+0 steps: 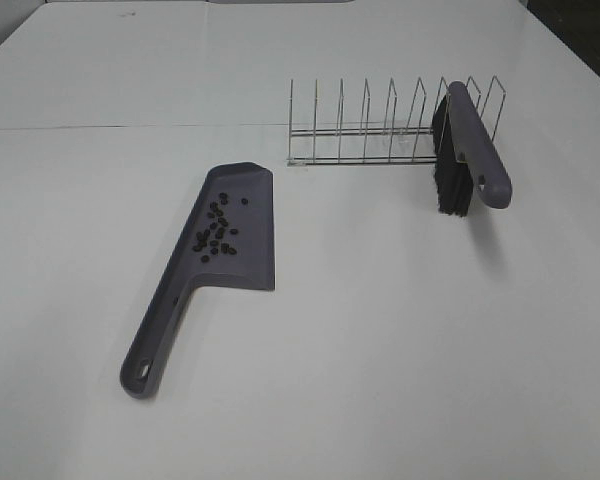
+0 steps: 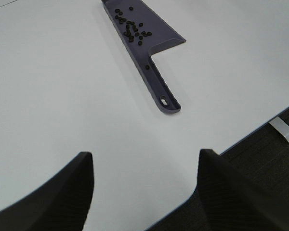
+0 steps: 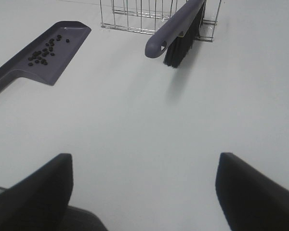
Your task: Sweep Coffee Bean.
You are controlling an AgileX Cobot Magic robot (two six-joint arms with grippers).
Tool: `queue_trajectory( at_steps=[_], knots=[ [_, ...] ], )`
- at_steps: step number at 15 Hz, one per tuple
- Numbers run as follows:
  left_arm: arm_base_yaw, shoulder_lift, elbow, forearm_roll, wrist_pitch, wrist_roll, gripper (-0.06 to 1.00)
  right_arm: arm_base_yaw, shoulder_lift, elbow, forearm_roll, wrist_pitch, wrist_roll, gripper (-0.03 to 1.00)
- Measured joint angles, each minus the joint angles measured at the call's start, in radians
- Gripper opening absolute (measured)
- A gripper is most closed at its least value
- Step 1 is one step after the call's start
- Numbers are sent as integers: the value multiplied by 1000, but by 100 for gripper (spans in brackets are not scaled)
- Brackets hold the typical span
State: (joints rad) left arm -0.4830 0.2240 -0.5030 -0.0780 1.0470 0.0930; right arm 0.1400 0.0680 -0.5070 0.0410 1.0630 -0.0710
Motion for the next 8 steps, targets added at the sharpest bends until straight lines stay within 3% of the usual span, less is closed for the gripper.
queue_trajectory(
  at_steps=[5,8],
  knots=[
    [18,0,0,-2,0,0,57,0,0,0,0,0,0,69],
    [201,0,0,-2,0,0,57,0,0,0,0,0,0,69]
  ],
)
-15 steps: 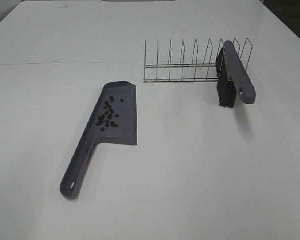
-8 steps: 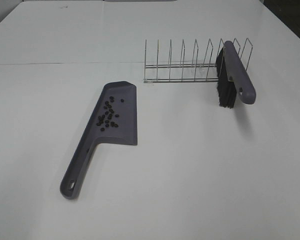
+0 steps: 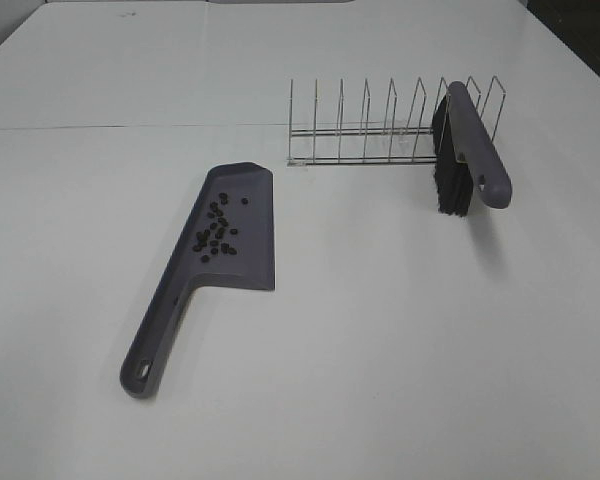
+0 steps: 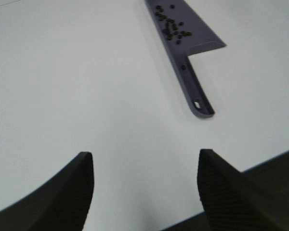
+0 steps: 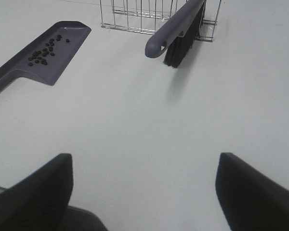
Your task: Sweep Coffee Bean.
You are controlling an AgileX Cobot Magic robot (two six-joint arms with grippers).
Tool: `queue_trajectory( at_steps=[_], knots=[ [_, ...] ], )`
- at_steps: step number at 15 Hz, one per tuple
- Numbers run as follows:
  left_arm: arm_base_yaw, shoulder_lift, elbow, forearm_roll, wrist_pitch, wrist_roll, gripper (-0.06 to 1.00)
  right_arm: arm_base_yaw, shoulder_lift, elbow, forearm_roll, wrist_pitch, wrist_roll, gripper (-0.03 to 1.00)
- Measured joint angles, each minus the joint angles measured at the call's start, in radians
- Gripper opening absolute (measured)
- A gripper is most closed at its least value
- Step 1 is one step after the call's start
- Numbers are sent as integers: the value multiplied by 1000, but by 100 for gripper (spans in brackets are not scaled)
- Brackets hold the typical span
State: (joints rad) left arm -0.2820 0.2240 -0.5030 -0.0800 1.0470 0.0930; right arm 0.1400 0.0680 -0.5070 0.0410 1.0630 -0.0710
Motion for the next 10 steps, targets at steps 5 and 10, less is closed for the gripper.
queue_trajectory(
  at_steps=[5,10],
  knots=[
    [273,-1,0,1,0,1,57,-5,0,0,0,0,0,69],
    [231,-150,0,1,0,1,57,-144,0,0,5,0,0,69]
  ],
)
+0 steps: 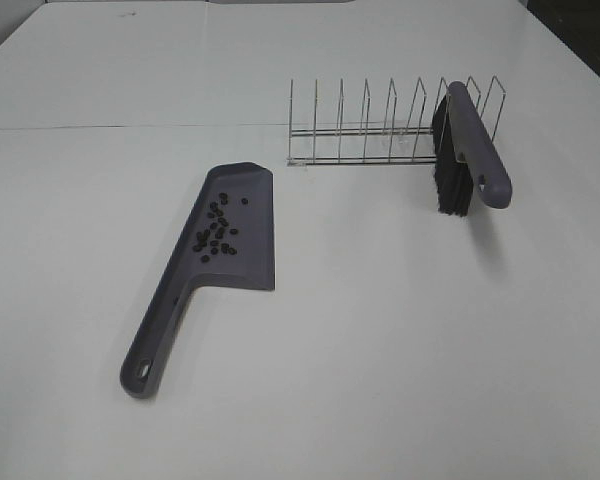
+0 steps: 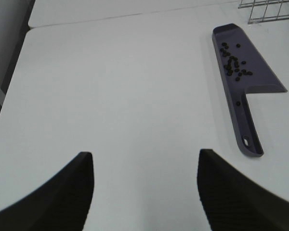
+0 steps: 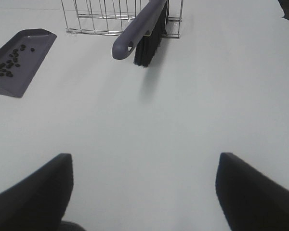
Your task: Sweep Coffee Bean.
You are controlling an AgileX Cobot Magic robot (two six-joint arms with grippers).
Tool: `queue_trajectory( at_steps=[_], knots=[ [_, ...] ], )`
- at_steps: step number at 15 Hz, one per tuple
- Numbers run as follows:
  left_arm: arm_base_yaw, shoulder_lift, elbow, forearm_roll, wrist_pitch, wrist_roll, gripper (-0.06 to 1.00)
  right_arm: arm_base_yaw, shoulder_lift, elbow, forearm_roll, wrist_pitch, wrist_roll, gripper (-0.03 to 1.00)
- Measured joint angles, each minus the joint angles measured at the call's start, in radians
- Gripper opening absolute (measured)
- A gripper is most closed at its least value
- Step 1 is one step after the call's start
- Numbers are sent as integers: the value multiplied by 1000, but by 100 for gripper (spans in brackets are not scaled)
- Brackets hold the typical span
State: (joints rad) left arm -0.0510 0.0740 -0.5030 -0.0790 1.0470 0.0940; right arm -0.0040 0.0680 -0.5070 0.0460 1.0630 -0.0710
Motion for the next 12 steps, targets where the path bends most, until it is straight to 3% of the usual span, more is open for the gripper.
queue_trajectory(
  at_steps=[12],
  knots=[
    [-1,-77,0,0,0,0,57,0,-73,0,0,-4,0,69]
  ],
)
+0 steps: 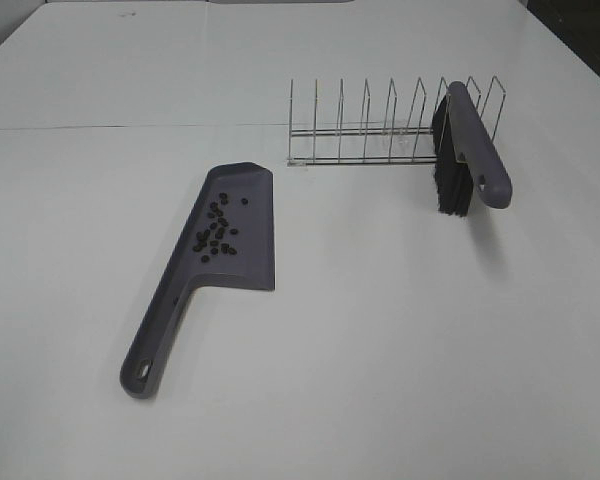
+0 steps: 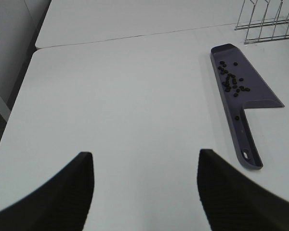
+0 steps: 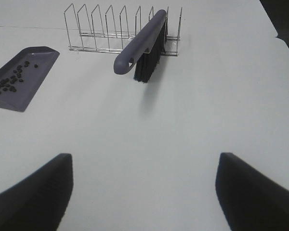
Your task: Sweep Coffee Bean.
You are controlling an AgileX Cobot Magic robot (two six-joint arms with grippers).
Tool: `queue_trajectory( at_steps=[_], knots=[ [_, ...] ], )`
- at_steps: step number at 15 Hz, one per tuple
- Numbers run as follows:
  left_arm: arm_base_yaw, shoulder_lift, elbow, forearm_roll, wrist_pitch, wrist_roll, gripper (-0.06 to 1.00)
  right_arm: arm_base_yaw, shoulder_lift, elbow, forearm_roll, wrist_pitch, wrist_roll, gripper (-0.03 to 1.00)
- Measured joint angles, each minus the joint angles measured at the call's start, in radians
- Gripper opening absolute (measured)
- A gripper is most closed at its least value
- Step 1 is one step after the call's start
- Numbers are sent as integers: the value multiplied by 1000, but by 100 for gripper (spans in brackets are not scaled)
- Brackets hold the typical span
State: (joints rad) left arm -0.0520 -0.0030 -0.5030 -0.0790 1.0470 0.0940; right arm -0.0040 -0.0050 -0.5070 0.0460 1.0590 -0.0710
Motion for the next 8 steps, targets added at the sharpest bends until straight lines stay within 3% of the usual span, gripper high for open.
queue_trajectory(
  at_steps=[8],
  knots=[
    [0,0,0,0,0,0,57,0,0,0,0,0,0,69]
  ],
)
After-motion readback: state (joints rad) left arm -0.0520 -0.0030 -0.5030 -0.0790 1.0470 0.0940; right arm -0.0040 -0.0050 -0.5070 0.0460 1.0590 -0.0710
